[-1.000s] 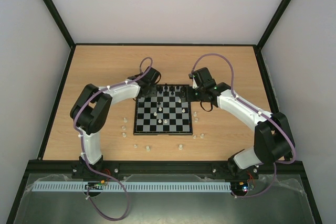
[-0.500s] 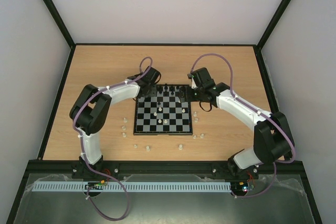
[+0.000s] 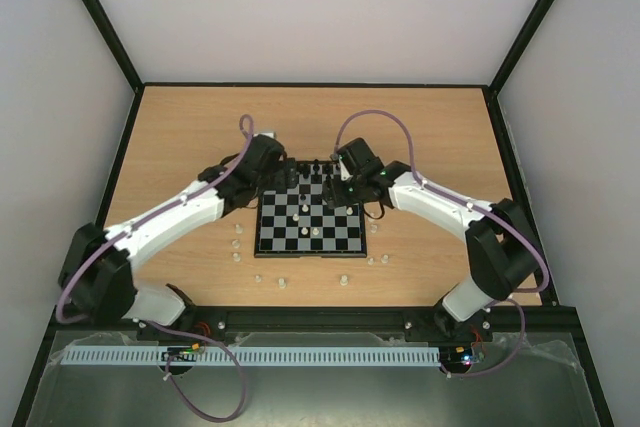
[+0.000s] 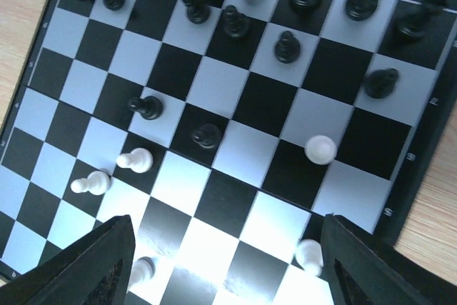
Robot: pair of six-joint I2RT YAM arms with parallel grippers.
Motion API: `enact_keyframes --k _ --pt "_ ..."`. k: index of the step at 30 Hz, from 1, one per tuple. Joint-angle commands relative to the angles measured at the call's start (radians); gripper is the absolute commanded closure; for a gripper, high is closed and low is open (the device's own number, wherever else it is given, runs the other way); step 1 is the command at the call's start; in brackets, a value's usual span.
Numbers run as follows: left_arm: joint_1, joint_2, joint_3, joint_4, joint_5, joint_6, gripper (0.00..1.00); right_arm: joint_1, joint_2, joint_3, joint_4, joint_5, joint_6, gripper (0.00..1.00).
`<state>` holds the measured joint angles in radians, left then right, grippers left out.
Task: Set up the chess pieces on the board
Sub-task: Place the chess piece on the chessboard, then pick up the chess piece from the chessboard.
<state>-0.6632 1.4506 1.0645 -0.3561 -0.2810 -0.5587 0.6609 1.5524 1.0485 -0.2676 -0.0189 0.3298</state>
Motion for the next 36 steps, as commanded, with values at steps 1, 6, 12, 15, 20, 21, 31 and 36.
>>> enact_keyframes --k 1,6,12,15,20,21,31,36 --pt "-0.01 -0.124 -0.087 -0.016 -0.009 -0.017 0.01 0.028 0.049 0.063 -0.042 0.015 -0.012 0.3" --pt "-0.01 -0.201 -0.125 -0.035 -0.018 -0.024 0.0 0.043 0.102 0.096 -0.05 0.019 -0.005 0.4" --pt "-0.011 -0.215 -0.142 -0.036 -0.013 -0.026 0.01 0.057 0.168 0.132 -0.073 0.031 0.0 0.53" --pt "-0.011 -0.216 -0.145 -0.034 -0.015 -0.028 0.0 0.063 0.197 0.151 -0.082 0.034 -0.002 0.55" --pt "-0.012 -0.214 -0.147 -0.034 -0.017 -0.028 0.0 0.077 0.243 0.185 -0.092 0.037 -0.005 0.6" --pt "-0.011 -0.214 -0.147 -0.034 -0.017 -0.029 0.01 0.079 0.251 0.191 -0.093 0.038 -0.005 0.61" --pt "-0.012 -0.219 -0.154 -0.028 -0.014 -0.029 0.0 0.091 0.341 0.262 -0.125 0.088 0.001 0.69" --pt "-0.011 -0.238 -0.159 -0.028 -0.009 -0.032 0.0 0.09 0.369 0.281 -0.132 0.121 0.002 0.73"
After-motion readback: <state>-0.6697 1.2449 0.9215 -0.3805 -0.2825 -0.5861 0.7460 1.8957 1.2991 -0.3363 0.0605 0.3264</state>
